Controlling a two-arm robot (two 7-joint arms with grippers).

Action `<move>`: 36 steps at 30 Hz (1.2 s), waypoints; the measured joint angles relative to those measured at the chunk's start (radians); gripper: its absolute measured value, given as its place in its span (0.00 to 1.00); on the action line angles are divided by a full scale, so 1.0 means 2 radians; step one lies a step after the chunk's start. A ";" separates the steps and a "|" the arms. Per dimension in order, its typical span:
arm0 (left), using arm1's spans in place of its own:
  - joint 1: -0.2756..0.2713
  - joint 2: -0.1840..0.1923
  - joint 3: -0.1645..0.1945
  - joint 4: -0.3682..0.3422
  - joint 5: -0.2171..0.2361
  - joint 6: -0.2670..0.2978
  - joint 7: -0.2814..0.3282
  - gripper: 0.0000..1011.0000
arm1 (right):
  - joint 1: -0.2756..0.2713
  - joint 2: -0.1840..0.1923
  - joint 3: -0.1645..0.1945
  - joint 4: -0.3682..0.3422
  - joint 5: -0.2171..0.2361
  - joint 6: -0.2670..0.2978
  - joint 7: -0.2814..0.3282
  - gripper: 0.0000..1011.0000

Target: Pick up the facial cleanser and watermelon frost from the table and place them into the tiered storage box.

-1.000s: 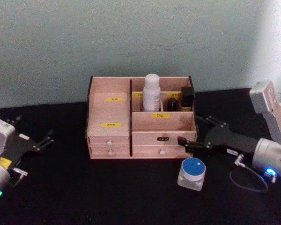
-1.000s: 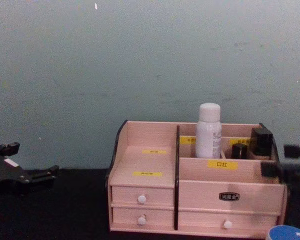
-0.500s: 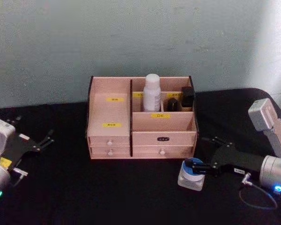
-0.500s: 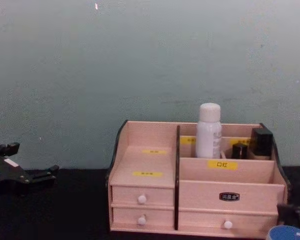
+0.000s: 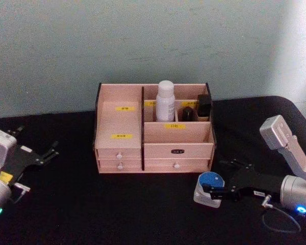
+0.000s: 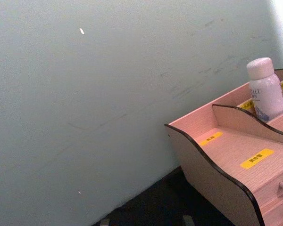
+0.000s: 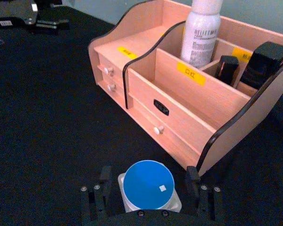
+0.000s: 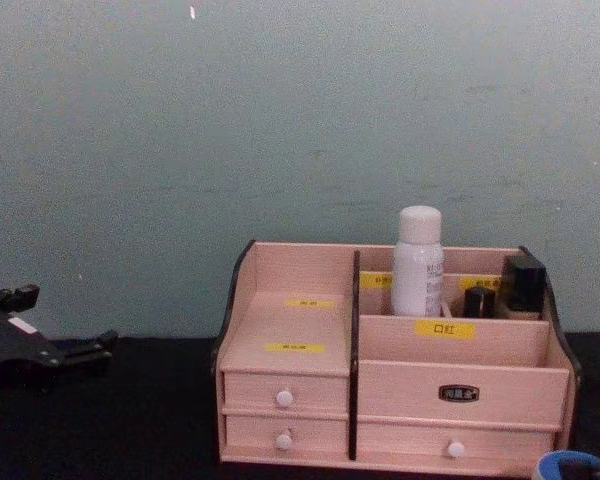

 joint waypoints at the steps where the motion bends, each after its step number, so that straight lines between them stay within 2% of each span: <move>1: 0.000 0.000 0.000 0.000 0.000 0.000 0.000 0.99 | 0.001 0.000 -0.001 0.001 -0.001 0.001 0.000 0.99; 27: 0.000 0.000 0.000 0.000 0.000 0.000 0.000 0.99 | 0.009 -0.001 -0.018 0.012 -0.008 0.016 0.007 0.99; 36: 0.000 0.000 0.000 0.000 0.000 0.000 0.000 0.99 | 0.015 -0.008 -0.022 0.026 -0.008 0.020 0.006 0.99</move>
